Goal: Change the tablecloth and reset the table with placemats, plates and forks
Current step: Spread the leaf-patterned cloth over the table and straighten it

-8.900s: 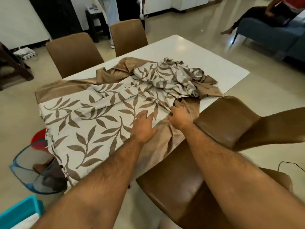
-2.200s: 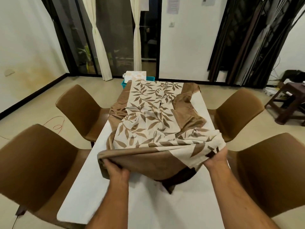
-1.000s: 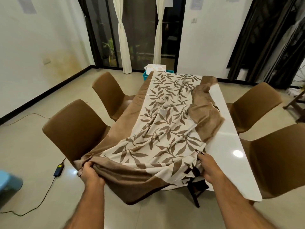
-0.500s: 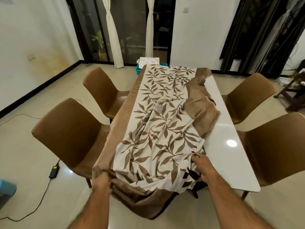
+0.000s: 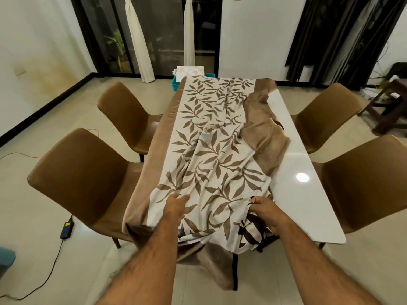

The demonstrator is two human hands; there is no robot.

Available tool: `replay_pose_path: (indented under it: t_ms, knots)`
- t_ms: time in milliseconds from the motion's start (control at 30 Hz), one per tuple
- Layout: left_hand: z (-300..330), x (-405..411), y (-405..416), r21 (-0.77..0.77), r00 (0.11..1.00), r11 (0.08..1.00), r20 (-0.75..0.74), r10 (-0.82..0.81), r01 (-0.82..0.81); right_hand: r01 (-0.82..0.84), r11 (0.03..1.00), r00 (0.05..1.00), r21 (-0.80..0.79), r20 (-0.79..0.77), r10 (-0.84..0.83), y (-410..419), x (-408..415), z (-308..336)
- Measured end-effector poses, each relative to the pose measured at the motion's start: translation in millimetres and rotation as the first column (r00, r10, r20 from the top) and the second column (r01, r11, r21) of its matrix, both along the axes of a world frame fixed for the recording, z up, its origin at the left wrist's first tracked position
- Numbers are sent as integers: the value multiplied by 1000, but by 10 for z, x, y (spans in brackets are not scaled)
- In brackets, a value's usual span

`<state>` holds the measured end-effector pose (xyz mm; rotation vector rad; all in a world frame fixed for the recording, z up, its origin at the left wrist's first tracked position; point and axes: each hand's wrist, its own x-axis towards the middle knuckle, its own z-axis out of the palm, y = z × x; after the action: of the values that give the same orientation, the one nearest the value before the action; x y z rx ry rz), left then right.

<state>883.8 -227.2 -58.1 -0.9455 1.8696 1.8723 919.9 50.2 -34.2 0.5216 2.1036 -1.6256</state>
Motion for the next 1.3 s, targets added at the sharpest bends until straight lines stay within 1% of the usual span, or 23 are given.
replay_pose_path:
  t_ms: [100, 167, 200, 233, 267, 300, 333, 367, 433, 467, 600, 700, 733, 800, 867, 933, 967, 1000, 1033, 1067, 1133, 1167, 1300]
  knots:
    - [-70, -44, 165, -56, 995, 993, 6, -100, 101, -271, 962, 957, 44, 122, 264, 113, 71, 113]
    - [-10, -28, 421, -52, 977, 975, 6, -215, 215, -445, 893, 846, -62, 299, 442, 253, 118, 230]
    - [5, -7, 540, -46, 958, 957, 15, -287, 287, -500, 859, 784, -114, 363, 504, 312, 133, 272]
    - [6, 8, 681, -33, 937, 937, 27, -348, 349, -512, 851, 760, -115, 401, 512, 404, 142, 279]
    - [-35, 15, 808, -39, 918, 917, 36, -396, 397, -479, 876, 792, -50, 405, 457, 500, 141, 245]
    - [-62, 15, 949, -46, 899, 898, 41, -436, 438, -387, 920, 868, 70, 364, 338, 599, 115, 164]
    - [-106, 0, 1074, -60, 882, 880, 43, -469, 471, -229, 953, 944, 197, 284, 169, 701, 71, 6]
    - [-129, -14, 1176, -82, 871, 867, 37, -491, 492, -51, 952, 982, 303, 188, -7, 791, 11, -170]
    - [-191, -104, 1413, -143, 859, 849, 12, -513, 509, 196, 880, 972, 433, 31, -232, 954, -145, -496]
    - [-248, -150, 1522, -164, 850, 838, 10, -526, 520, 234, 859, 964, 454, 3, -265, 1013, -228, -653]
    - [-518, -325, 1812, -228, 869, 848, -16, -494, 478, 252, 901, 966, 353, -39, -255, 1025, -551, -977]
    - [-660, -405, 1994, -279, 884, 851, -18, -468, 445, 152, 970, 988, 190, 13, -157, 1033, -849, -1097]
    - [-685, -423, 2058, -319, 887, 844, -18, -461, 432, 147, 979, 988, 144, 27, -152, 1087, -921, -1134]
    - [-676, -433, 2170, -399, 893, 820, -10, -451, 410, 208, 969, 977, 132, 23, -212, 1312, -962, -1084]
    - [-621, -430, 2314, -487, 886, 773, 3, -464, 407, 312, 931, 949, 190, -12, -316, 1617, -908, -905]
    - [-514, -441, 2529, -535, 880, 741, 9, -476, 406, 386, 881, 918, 273, -20, -396, 2017, -816, -784]
    - [-449, -442, 2672, -550, 872, 728, 1, -489, 408, 408, 870, 909, 276, -32, -415, 2238, -740, -707]
    - [-394, -437, 2815, -564, 862, 712, -1, -507, 418, 452, 863, 889, 224, -40, -455, 2422, -684, -666]
    - [-367, -437, 2957, -580, 848, 691, -2, -530, 431, 535, 841, 845, 86, -19, -535, 2574, -621, -629]
    - [-338, -431, 3106, -590, 834, 675, -5, -552, 443, 635, 771, 772, -39, -2, -636, 2691, -538, -569]
    - [-303, -411, 3394, -548, 811, 688, -28, -584, 476, 751, 641, 649, -159, 3, -761, 2959, -414, -445]
    - [-297, -397, 3527, -502, 793, 697, -35, -609, 513, 765, 608, 622, -213, 2, -783, 3044, -363, -350]
    - [-310, -310, 3985, -313, 704, 679, -43, -709, 664, 763, 603, 612, -231, -40, -790, 3216, -214, -38]
